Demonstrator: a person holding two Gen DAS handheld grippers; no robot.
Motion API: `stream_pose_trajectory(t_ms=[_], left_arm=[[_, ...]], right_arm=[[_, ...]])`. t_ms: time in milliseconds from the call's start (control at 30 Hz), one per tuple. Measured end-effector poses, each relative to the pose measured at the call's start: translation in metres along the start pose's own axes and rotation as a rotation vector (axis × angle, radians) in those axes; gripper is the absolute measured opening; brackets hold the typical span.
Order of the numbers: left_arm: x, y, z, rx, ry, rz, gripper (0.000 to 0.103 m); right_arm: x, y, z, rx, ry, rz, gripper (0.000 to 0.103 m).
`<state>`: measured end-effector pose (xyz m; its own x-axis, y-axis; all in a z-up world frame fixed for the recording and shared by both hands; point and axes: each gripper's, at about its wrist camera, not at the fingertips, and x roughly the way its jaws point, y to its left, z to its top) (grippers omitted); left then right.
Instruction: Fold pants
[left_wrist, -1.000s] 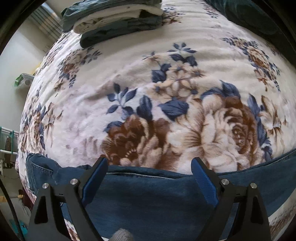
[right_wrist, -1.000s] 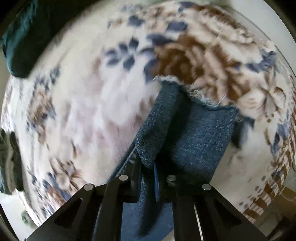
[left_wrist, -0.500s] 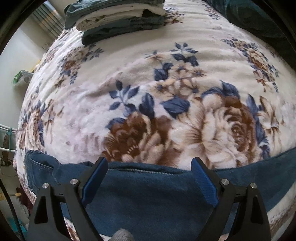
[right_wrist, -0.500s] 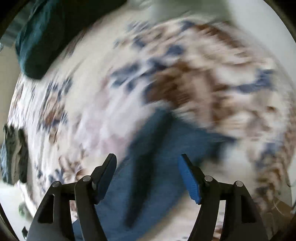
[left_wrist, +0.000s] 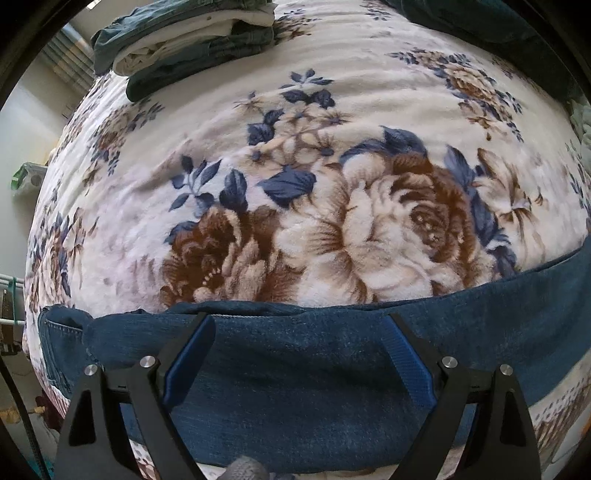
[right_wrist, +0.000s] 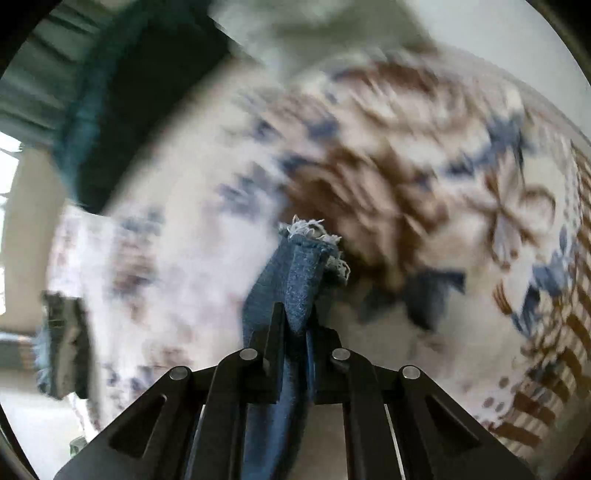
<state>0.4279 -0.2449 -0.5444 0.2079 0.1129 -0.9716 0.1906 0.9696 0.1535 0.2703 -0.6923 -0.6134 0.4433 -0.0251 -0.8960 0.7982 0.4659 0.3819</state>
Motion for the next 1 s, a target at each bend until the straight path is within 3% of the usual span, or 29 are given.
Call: stream_pose_trajectory(t_ms=[67, 167, 200, 233, 300, 367, 433, 500, 633, 667, 700, 733, 867, 933, 967, 1000], left_arm=[[0.003, 0.002, 0.0, -0.004, 0.012, 0.005, 0.092], [0.003, 0.004, 0.001, -0.015, 0.01, 0.008, 0.092], [0.001, 0.005, 0.001, -0.016, 0.005, 0.009, 0.092], [0.0, 0.006, 0.002, -0.016, 0.0, 0.011, 0.092], [-0.001, 0.008, 0.002, -0.015, -0.005, 0.013, 0.092], [-0.001, 0.01, 0.001, -0.019, -0.008, 0.013, 0.092], [-0.001, 0.011, 0.001, -0.027, -0.007, 0.011, 0.092], [-0.001, 0.01, 0.001, -0.034, -0.01, 0.013, 0.092], [0.004, 0.007, 0.001, -0.05, -0.021, 0.049, 0.092], [0.007, 0.007, 0.001, -0.056, -0.024, 0.055, 0.092], [0.009, 0.008, 0.001, -0.061, -0.024, 0.066, 0.092], [0.011, 0.01, 0.001, -0.065, -0.025, 0.073, 0.092], [0.017, 0.033, 0.003, -0.112, -0.016, 0.073, 0.092], [0.014, 0.047, 0.002, -0.137, -0.018, 0.067, 0.092], [0.011, 0.06, 0.0, -0.158, -0.02, 0.055, 0.092], [0.008, 0.069, -0.002, -0.171, -0.024, 0.048, 0.092]], right_arm=[[0.003, -0.003, -0.002, -0.026, -0.018, -0.022, 0.01], [0.052, -0.049, -0.001, 0.073, 0.143, -0.098, 0.01], [0.067, -0.067, -0.002, 0.121, 0.209, -0.118, 0.014], [0.072, -0.081, -0.002, 0.175, 0.239, -0.107, 0.026], [0.061, -0.088, 0.001, 0.224, 0.211, -0.091, 0.032], [0.037, -0.077, 0.008, 0.183, 0.135, -0.117, 0.035], [0.018, -0.059, 0.018, 0.132, 0.076, -0.1, 0.059], [0.022, -0.038, 0.028, 0.067, 0.094, -0.085, 0.068], [0.07, 0.003, 0.041, -0.052, 0.224, -0.143, 0.065], [0.081, 0.004, 0.04, -0.067, 0.253, -0.161, 0.057], [0.097, 0.01, 0.038, -0.095, 0.289, -0.177, 0.019], [0.105, 0.016, 0.037, -0.124, 0.298, -0.213, 0.012], [0.12, 0.023, 0.034, -0.131, 0.284, -0.286, 0.014], [0.11, 0.046, 0.024, -0.181, 0.291, -0.264, 0.018], [0.101, 0.057, 0.016, -0.209, 0.286, -0.231, 0.023], [0.088, 0.069, 0.004, -0.241, 0.272, -0.193, 0.042]])
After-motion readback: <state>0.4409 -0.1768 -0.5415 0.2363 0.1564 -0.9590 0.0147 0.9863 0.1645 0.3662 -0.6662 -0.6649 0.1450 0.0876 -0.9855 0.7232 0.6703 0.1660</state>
